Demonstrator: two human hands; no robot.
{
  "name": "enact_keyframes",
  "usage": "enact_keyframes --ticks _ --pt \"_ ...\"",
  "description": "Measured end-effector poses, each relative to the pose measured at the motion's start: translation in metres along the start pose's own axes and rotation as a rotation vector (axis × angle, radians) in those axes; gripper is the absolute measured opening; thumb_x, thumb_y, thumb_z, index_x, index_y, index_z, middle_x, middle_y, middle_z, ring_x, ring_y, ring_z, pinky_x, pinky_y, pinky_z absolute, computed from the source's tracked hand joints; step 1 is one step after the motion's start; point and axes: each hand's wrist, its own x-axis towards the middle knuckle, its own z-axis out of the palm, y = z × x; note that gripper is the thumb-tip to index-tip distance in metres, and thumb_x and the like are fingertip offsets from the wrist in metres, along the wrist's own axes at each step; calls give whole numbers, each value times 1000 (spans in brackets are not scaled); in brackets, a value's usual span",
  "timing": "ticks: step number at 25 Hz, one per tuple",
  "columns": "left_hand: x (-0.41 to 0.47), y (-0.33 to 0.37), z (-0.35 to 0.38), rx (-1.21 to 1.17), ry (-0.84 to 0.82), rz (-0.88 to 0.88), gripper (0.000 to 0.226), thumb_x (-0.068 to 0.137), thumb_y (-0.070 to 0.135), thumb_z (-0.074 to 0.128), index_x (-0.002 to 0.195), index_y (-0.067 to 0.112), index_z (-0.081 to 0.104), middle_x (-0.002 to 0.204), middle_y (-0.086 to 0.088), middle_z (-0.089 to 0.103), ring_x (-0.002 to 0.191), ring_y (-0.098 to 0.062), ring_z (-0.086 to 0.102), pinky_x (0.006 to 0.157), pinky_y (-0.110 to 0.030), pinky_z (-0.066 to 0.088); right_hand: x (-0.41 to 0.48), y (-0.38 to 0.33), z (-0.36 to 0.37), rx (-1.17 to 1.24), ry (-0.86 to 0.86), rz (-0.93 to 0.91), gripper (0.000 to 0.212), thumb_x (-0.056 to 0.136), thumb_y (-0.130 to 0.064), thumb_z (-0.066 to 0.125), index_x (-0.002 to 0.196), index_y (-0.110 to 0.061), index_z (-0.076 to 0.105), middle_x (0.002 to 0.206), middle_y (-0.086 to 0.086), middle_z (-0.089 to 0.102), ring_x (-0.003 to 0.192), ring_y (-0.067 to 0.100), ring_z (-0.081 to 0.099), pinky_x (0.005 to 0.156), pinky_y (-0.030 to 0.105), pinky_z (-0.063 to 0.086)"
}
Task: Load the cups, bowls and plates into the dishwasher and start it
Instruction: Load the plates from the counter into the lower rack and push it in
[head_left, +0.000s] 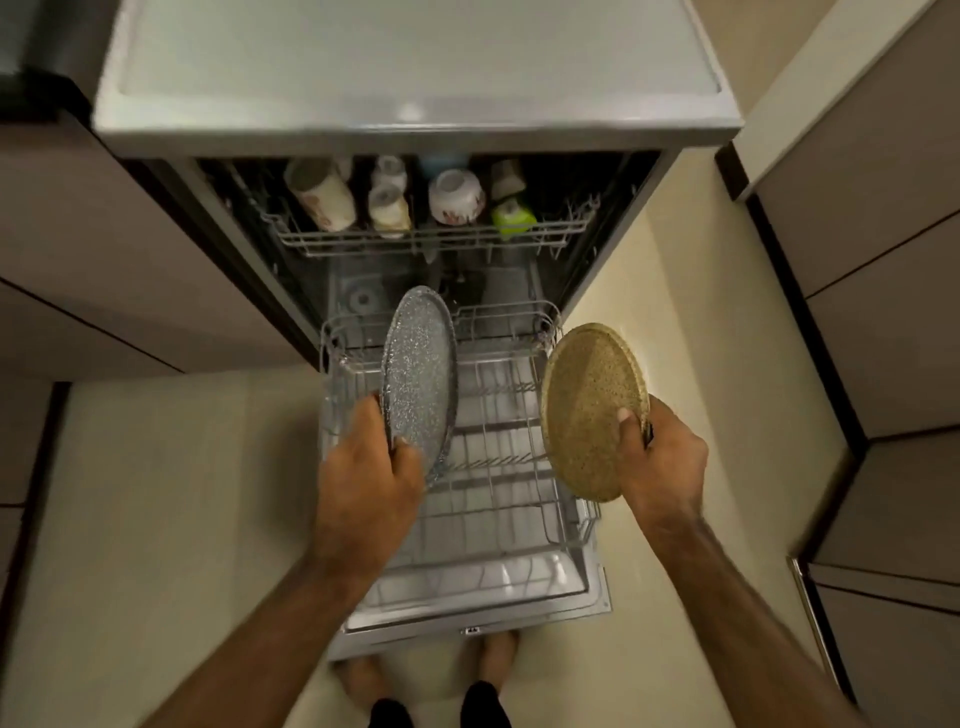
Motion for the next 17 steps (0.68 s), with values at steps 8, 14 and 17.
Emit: enact_keyframes --ticks 8,14,17 --pt "24 -93 123 17 25 -59 15 95 11 56 107 11 46 68 -3 54 53 -18 52 48 -26 33 65 107 109 99 103 123 25 103 -32 53 115 -16 68 94 -6 68 85 11 64 73 29 57" --pt "22 -115 169 -31 14 -92 21 95 10 58 114 6 50 69 6 52 54 -12 54 47 -16 36 87 149 161 97 108 120 29 100 -29 55 119 -13 70 98 -5 71 90 14 67 83 33 60" --pt "21 -117 182 -45 19 -101 25 95 11 59 118 7 51 74 -1 57 56 -14 56 47 -16 39 90 160 176 126 101 134 29 100 -30 54 118 -13 69 100 -4 72 93 14 67 85 37 61"
